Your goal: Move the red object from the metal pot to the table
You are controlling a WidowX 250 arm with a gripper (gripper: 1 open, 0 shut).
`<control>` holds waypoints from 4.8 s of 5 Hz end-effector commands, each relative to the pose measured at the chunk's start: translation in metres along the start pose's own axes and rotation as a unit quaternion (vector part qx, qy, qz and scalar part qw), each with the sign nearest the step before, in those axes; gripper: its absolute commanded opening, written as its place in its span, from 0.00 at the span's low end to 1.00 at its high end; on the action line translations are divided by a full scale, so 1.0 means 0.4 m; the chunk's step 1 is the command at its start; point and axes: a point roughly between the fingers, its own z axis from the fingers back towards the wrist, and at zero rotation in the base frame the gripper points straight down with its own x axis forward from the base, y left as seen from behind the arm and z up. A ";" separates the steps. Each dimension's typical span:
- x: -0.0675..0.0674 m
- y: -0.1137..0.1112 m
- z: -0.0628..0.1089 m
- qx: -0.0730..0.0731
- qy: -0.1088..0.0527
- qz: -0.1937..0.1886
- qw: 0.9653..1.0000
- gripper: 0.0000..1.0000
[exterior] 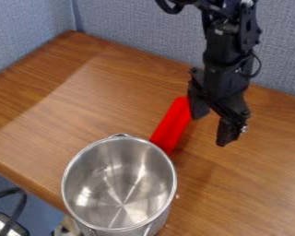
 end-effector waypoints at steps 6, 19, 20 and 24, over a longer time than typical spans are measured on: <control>-0.101 -0.016 -0.038 0.009 -0.013 -0.079 0.997 1.00; -0.054 0.014 -0.062 0.055 0.009 0.014 0.998 0.00; -0.044 0.003 -0.034 0.070 0.007 0.036 0.997 0.00; -0.111 0.055 0.217 0.136 -0.061 0.166 0.975 0.00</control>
